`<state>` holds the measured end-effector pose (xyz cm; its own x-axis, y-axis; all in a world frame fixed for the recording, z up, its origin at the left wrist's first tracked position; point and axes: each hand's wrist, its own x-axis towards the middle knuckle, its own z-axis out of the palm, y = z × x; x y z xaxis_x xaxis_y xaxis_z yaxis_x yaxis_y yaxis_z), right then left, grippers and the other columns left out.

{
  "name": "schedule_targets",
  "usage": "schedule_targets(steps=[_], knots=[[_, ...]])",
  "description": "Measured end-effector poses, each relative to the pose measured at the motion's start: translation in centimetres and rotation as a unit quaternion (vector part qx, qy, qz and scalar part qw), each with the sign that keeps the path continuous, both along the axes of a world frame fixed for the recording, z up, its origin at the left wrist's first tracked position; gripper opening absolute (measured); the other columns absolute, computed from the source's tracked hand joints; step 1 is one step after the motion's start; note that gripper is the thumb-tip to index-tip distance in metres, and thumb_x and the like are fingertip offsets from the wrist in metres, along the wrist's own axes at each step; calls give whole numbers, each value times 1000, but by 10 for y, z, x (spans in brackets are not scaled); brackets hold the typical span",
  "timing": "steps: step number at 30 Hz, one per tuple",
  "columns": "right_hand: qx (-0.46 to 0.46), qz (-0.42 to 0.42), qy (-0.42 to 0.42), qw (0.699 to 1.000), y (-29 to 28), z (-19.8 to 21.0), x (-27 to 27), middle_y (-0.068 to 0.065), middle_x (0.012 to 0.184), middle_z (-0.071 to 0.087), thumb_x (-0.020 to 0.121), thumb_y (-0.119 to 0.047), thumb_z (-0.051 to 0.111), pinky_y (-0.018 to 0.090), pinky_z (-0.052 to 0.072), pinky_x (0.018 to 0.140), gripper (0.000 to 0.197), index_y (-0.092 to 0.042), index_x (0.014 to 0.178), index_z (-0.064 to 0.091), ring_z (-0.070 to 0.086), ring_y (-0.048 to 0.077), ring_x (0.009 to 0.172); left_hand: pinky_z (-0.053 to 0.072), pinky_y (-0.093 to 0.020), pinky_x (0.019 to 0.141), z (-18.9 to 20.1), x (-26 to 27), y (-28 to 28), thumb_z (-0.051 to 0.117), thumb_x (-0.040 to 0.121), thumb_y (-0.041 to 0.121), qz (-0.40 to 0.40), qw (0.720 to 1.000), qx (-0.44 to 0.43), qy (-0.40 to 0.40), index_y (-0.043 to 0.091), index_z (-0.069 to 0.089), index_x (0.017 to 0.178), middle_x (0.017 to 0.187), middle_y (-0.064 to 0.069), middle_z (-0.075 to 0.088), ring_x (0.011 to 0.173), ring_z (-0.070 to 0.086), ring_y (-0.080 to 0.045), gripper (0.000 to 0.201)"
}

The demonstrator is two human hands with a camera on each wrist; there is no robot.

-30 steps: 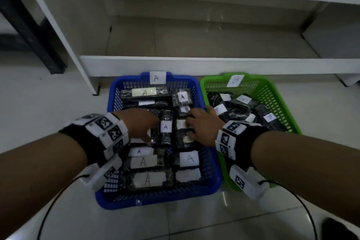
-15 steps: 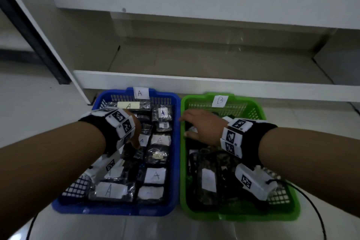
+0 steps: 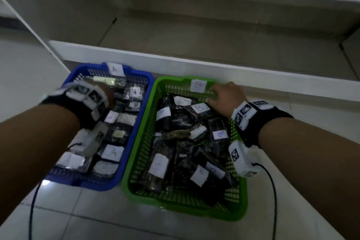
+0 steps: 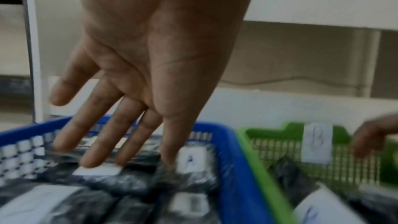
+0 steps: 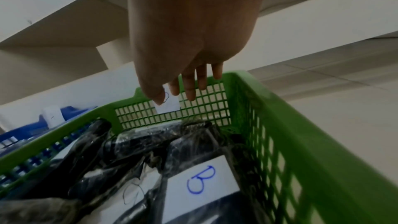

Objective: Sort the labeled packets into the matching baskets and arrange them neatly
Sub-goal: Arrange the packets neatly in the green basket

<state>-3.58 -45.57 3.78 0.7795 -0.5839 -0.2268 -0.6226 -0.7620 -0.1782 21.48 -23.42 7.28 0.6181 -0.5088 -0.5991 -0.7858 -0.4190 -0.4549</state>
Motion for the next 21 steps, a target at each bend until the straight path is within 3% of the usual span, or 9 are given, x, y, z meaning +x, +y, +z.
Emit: schedule_targets(steps=[1,2,5,7,10,14,16,18,21], knots=[[10,19,3,1000,0,-3,2,10,119,62,86,-40,53,37,41,94,42,-24,124,54,49,32,116,54,-34,85,2,1,-13,63,80,44,0,999,-46,-15,19,69,106,81,8,60,91,63,-21,36],[24,38,8,999,0,-7,6,9,121,61,85,-42,53,36,45,91,45,-25,127,53,52,31,113,54,-34,85,10,-4,-27,62,80,46,-15,996,-85,-18,18,69,103,82,5,62,88,63,-22,37],[92,62,63,992,-1,-15,13,10,135,53,89,-42,52,32,46,94,54,-21,137,43,52,29,117,44,-30,90,31,-46,-81,56,91,40,-53,984,-151,75,6,65,112,115,-15,64,108,58,-28,41],[129,50,82,987,-1,-19,12,10,139,49,92,-40,49,29,42,95,53,-19,139,41,51,29,120,40,-28,92,37,-82,-114,59,90,32,-69,967,-187,158,11,60,122,123,-11,61,115,54,-27,38],[136,56,70,987,-1,-22,10,12,136,52,94,-38,48,29,42,94,49,-17,138,45,52,30,118,39,-29,96,13,-99,-125,61,89,19,-121,954,-174,211,18,51,133,134,-7,55,121,51,-24,45],[112,73,94,987,-5,-14,13,15,127,54,91,-38,51,29,42,83,46,-20,133,49,54,30,108,30,-33,108,-24,-89,-103,55,92,20,-192,952,-120,205,23,38,143,150,-7,35,136,36,-24,54],[95,62,108,988,-7,-6,16,13,116,57,88,-37,55,27,40,75,44,-21,129,53,55,27,96,32,-38,111,-28,-76,-94,56,91,22,-215,955,-81,188,28,33,145,155,-4,26,139,30,-24,58],[102,43,105,988,-9,1,20,11,102,56,86,-34,59,27,39,70,40,-13,121,56,51,24,86,38,-38,107,-22,-64,-93,58,89,16,-214,951,-86,204,31,39,141,151,-1,34,134,38,-22,57],[107,19,98,989,-9,8,18,11,109,58,84,-31,65,30,40,74,39,-11,115,53,54,26,92,45,-32,94,-17,-59,-99,59,86,6,-220,945,-91,224,28,49,136,139,-1,49,121,51,-23,55]])
